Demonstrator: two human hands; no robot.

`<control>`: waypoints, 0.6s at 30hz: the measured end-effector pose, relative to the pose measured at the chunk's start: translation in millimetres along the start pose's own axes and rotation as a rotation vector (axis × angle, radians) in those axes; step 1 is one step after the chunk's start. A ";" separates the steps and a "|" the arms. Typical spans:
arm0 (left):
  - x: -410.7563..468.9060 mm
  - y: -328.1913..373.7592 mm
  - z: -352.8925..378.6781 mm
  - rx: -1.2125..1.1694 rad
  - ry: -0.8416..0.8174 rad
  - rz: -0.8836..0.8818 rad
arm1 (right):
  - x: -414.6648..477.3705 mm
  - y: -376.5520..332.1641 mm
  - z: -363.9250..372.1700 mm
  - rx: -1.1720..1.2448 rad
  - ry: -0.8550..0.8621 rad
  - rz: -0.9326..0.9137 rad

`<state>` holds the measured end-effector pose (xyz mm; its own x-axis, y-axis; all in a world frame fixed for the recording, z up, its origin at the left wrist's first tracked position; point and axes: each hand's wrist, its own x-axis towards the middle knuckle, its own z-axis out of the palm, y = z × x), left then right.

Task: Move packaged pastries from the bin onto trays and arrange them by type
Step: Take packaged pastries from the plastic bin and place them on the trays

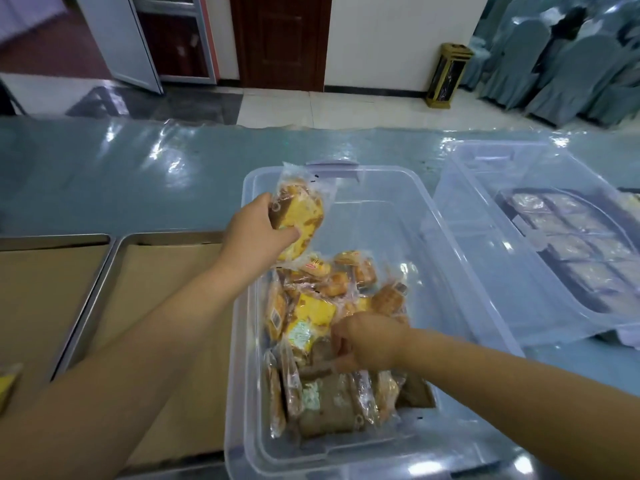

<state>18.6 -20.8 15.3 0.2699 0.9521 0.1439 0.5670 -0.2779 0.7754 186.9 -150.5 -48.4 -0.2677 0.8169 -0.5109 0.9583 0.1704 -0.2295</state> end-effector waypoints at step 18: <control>-4.6 -8.4 2.9 -0.024 -0.005 0.061 | 14.3 6.0 -3.8 0.358 -0.061 0.246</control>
<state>14.9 -23.1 6.4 0.3075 0.9328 0.1879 0.5303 -0.3319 0.7801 189.2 -135.6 -53.9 -0.0515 0.7733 -0.6319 0.9018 -0.2359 -0.3622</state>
